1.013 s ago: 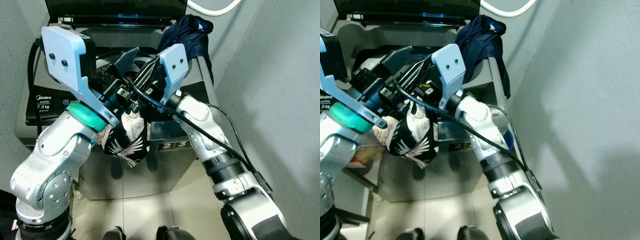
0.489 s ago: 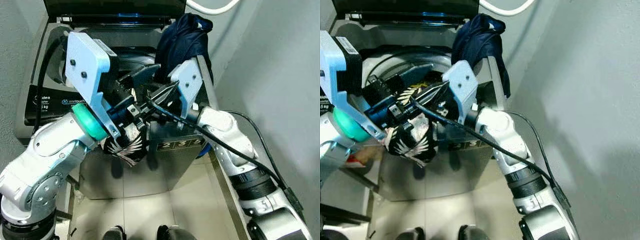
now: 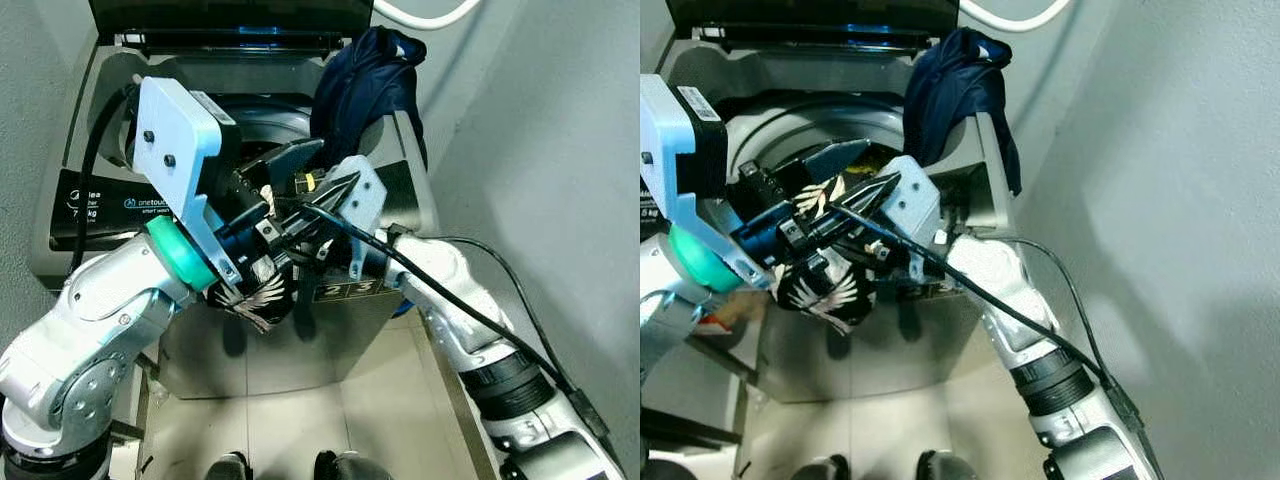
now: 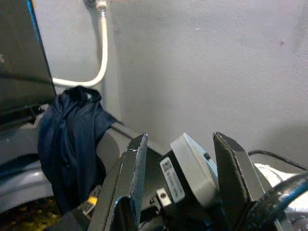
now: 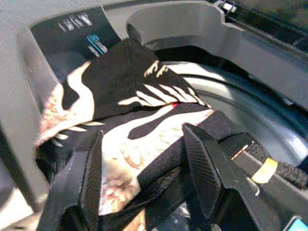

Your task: Clothes washing

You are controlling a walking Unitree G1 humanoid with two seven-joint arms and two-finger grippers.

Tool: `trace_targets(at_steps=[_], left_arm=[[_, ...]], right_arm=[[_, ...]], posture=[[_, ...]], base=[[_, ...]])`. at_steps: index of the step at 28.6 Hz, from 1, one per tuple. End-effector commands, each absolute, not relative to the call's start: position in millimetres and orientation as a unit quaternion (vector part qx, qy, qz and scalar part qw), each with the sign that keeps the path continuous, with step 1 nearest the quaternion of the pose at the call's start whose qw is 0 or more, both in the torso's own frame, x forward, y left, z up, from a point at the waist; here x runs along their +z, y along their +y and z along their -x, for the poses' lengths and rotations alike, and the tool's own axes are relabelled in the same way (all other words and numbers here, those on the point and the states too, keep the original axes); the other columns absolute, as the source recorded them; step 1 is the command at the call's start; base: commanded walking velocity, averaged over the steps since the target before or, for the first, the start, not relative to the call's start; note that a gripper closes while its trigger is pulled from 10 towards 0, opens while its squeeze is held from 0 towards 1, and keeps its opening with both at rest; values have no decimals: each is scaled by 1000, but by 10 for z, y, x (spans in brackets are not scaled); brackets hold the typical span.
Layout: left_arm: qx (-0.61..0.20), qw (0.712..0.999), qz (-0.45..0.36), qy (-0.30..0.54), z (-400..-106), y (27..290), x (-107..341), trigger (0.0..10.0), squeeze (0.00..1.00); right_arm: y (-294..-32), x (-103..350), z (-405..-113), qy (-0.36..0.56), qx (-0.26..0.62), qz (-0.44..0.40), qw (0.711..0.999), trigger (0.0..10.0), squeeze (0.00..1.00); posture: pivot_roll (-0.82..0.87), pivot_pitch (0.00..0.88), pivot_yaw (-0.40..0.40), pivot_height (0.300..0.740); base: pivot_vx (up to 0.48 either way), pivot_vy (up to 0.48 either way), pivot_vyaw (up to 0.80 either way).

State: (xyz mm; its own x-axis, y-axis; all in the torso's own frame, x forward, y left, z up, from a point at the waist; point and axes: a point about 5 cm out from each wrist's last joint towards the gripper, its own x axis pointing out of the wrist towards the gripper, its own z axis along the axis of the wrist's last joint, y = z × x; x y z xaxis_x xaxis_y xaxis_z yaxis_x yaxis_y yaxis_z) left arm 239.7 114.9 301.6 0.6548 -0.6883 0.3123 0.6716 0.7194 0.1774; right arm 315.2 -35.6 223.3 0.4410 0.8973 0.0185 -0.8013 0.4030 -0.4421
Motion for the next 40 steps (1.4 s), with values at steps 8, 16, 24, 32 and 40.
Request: trace_targets(at_steps=[8, 16, 24, 32, 40], left_arm=[[-214, 953, -6, -214, -2560, 1592, 3123, 10000, 0], [-216, 953, -2, -212, -2582, 1572, 3110, 10000, 0], [-215, 953, 0, -212, -2581, 1555, 3098, 10000, 0], [-212, 954, 5, -213, -2589, 1557, 3103, 10000, 0], [-213, 954, 8, -212, -2602, 1548, 3099, 10000, 0]], right_arm=[[-174, 1842, -2982, -109, 559, 293, 768, 10000, 0], [-234, 1683, -2980, -77, 567, 319, 755, 10000, 0], [-240, 1646, -2989, -78, 566, 330, 751, 0, 0], [-244, 1676, -3020, -85, 558, 328, 757, 0, 0], [-265, 1730, -2999, -88, 566, 291, 766, 0, 0]], posture=[[70, 113, -8, 740], [62, 116, -6, 740], [63, 114, -10, 740], [53, 113, -8, 740], [42, 125, -5, 740]], base=[[0, 0, 0], [0, 0, 0], [0, 0, 0], [0, 0, 0], [0, 0, 0]])
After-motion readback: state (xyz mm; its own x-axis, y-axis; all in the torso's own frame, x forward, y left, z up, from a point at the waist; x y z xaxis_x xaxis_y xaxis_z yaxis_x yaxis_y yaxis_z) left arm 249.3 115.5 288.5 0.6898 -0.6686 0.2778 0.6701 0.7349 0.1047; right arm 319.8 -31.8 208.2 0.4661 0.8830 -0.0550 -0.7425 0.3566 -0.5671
